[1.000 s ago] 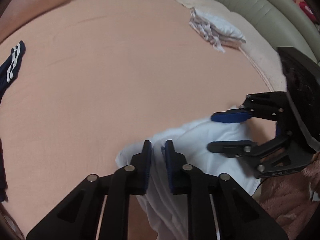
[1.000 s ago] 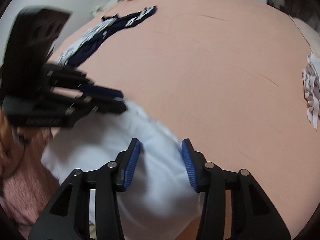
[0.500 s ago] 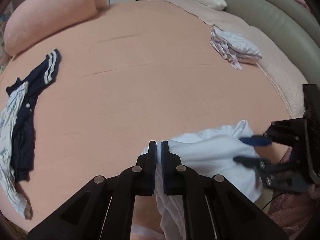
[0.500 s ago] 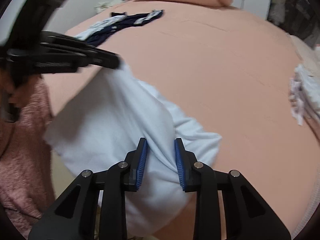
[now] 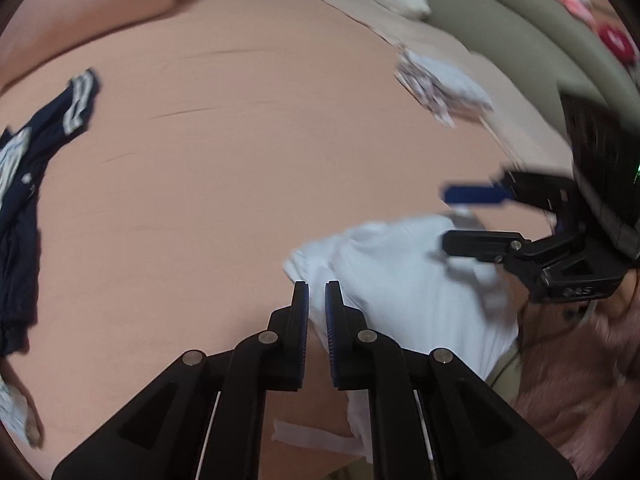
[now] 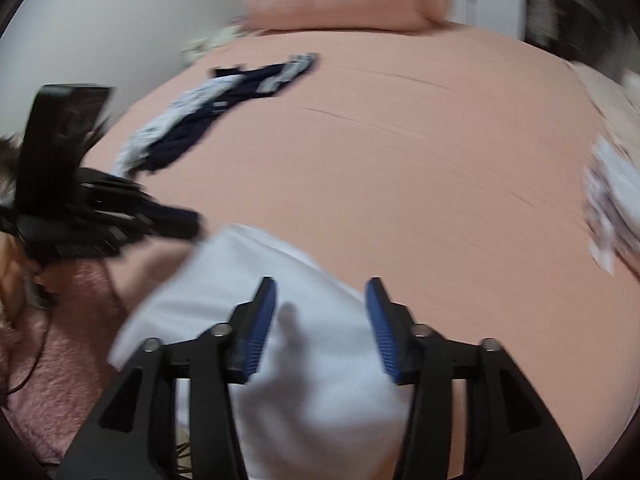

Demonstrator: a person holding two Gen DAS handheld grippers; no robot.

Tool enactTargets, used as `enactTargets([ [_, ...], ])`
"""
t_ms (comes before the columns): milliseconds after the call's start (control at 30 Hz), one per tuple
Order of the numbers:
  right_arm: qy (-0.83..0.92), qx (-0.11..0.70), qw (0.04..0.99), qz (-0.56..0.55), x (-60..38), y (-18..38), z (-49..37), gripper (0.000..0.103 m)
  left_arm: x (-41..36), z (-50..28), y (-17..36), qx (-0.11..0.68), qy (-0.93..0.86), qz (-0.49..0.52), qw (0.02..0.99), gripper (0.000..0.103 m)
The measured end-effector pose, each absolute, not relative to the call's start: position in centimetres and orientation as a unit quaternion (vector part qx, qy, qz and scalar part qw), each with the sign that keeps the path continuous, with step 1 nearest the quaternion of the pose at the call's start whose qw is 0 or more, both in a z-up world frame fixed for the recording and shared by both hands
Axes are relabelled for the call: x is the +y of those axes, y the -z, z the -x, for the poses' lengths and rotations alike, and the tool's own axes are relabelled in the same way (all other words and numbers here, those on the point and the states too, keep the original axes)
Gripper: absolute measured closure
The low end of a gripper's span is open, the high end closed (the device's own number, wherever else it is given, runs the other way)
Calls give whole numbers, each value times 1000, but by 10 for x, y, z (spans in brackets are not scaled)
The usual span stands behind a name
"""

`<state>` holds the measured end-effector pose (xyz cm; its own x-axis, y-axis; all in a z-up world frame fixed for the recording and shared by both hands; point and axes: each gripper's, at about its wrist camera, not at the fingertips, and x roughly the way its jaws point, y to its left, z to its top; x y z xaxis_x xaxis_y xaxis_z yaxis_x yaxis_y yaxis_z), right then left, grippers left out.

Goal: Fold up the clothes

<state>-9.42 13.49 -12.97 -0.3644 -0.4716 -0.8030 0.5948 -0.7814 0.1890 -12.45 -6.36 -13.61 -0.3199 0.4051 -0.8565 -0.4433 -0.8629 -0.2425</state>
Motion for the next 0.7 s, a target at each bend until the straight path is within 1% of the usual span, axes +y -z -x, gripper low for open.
enactTargets([
  [67, 805, 74, 360, -465, 111, 132, 97, 41, -69, 128, 137, 12, -814, 527, 245, 92],
  [133, 775, 85, 401, -480, 87, 142, 100, 34, -85, 135, 139, -20, -816, 536, 218, 88],
  [167, 762, 96, 419, -485, 75, 149, 105, 34, -94, 138, 140, -38, -816, 538, 207, 83],
  [200, 751, 100, 432, -489, 70, 154, 109, 34, -102, 140, 141, -56, -817, 539, 197, 80],
  [233, 742, 93, 444, -494, 68, 157, 114, 37, -107, 140, 141, -69, -816, 538, 197, 80],
  [267, 733, 87, 455, -498, 66, 161, 120, 45, -109, 140, 141, -78, -815, 537, 202, 80],
  [300, 723, 80, 467, -503, 64, 164, 126, 64, -108, 138, 140, -81, -814, 534, 212, 80],
  [333, 716, 75, 478, -503, 64, 165, 130, 73, -105, 137, 139, -80, -813, 532, 223, 80],
  [367, 713, 73, 491, -495, 69, 162, 129, 78, -102, 135, 137, -78, -812, 529, 235, 78],
  [400, 710, 74, 505, -485, 72, 158, 127, 82, -99, 133, 136, -77, -810, 526, 247, 73],
  [467, 705, 78, 523, -473, 78, 151, 124, 85, -92, 131, 136, -69, -803, 530, 262, 67],
  [567, 711, 76, 528, -458, 96, 141, 116, 86, -85, 129, 138, -65, -792, 536, 286, 67],
  [700, 724, 26, 532, -439, 120, 127, 106, 87, -82, 122, 130, -63, -795, 524, 299, 67],
])
